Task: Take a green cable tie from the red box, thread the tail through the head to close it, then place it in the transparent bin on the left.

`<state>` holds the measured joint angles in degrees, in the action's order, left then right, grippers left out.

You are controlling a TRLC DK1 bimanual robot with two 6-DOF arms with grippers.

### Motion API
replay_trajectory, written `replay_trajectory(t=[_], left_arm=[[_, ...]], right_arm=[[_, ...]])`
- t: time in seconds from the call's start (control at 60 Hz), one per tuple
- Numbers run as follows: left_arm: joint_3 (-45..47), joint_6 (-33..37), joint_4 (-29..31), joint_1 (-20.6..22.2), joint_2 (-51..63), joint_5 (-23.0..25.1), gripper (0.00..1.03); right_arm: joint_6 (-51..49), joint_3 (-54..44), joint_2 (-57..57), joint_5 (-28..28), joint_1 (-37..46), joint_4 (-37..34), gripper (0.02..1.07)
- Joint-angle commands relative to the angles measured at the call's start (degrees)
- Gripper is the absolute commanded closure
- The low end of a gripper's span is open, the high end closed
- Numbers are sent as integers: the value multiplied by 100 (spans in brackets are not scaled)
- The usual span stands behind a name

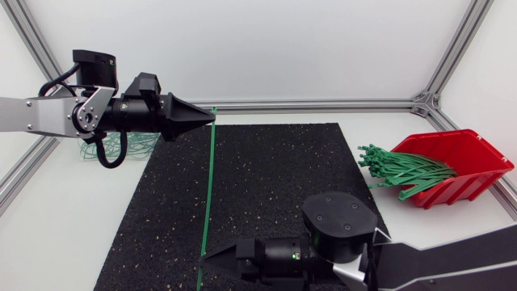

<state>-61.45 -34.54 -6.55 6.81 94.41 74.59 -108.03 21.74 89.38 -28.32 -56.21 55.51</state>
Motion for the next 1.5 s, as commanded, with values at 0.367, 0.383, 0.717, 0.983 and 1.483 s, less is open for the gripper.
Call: replay_trajectory(t=[0.367,0.383,0.717,0.983,1.483], left_arm=[[54,-88,-92,101,-28,74,100],[63,-79,-92,101,-37,74,100],[564,71,-198,66,-854,-6,100],[810,194,-207,163,-1179,-129,100],[1311,211,-154,260,-1891,-243,100]], right_arm=[[124,103,185,54,-4,110,101],[186,120,176,45,4,101,101],[2945,340,-299,186,294,-57,101],[4035,147,-448,485,365,-163,101],[5231,-29,-554,353,268,-400,101]])
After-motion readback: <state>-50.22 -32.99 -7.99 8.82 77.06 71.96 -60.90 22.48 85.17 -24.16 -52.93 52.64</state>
